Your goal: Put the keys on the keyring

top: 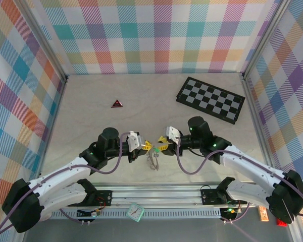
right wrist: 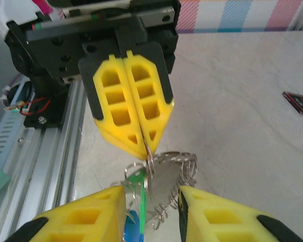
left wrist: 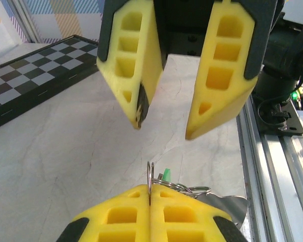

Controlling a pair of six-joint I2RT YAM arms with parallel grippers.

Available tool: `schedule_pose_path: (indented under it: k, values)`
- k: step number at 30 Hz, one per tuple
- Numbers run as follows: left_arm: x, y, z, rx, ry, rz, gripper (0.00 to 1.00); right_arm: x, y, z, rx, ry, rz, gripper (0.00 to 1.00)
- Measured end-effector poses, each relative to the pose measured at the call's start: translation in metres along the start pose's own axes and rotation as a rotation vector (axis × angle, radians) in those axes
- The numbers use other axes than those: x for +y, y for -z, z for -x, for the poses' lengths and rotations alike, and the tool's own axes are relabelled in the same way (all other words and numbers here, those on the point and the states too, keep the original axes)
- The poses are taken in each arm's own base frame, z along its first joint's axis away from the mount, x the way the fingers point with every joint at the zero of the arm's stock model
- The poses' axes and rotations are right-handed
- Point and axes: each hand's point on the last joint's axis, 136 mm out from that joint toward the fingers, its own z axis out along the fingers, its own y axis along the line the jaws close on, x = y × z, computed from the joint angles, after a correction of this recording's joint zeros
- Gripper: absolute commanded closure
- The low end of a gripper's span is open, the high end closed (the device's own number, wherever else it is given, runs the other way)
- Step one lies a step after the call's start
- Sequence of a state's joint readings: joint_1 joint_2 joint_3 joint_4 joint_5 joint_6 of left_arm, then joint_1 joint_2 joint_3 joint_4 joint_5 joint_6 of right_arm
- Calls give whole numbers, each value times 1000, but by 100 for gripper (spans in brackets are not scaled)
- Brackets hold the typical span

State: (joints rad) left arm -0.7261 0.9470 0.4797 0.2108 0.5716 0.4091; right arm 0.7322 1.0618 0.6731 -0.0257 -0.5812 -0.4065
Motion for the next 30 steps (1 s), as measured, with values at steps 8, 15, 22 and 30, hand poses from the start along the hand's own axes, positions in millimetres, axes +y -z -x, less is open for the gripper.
schedule_pose_path:
  k: [8, 15, 22, 30]
  values:
    - [0, 0, 6, -26, 1, -2, 100, -2, -15, -9, 6, -49, 47, 72]
    - [-1, 0, 4, -26, 12, -7, 100, -4, -19, -3, -27, -50, 58, 76]
    - [0, 0, 4, -33, 11, 1, 100, -2, -21, -1, -40, -55, 82, 96]
    - [6, 0, 0, -14, 28, 35, 83, -4, -21, 1, 2, -41, 95, 100]
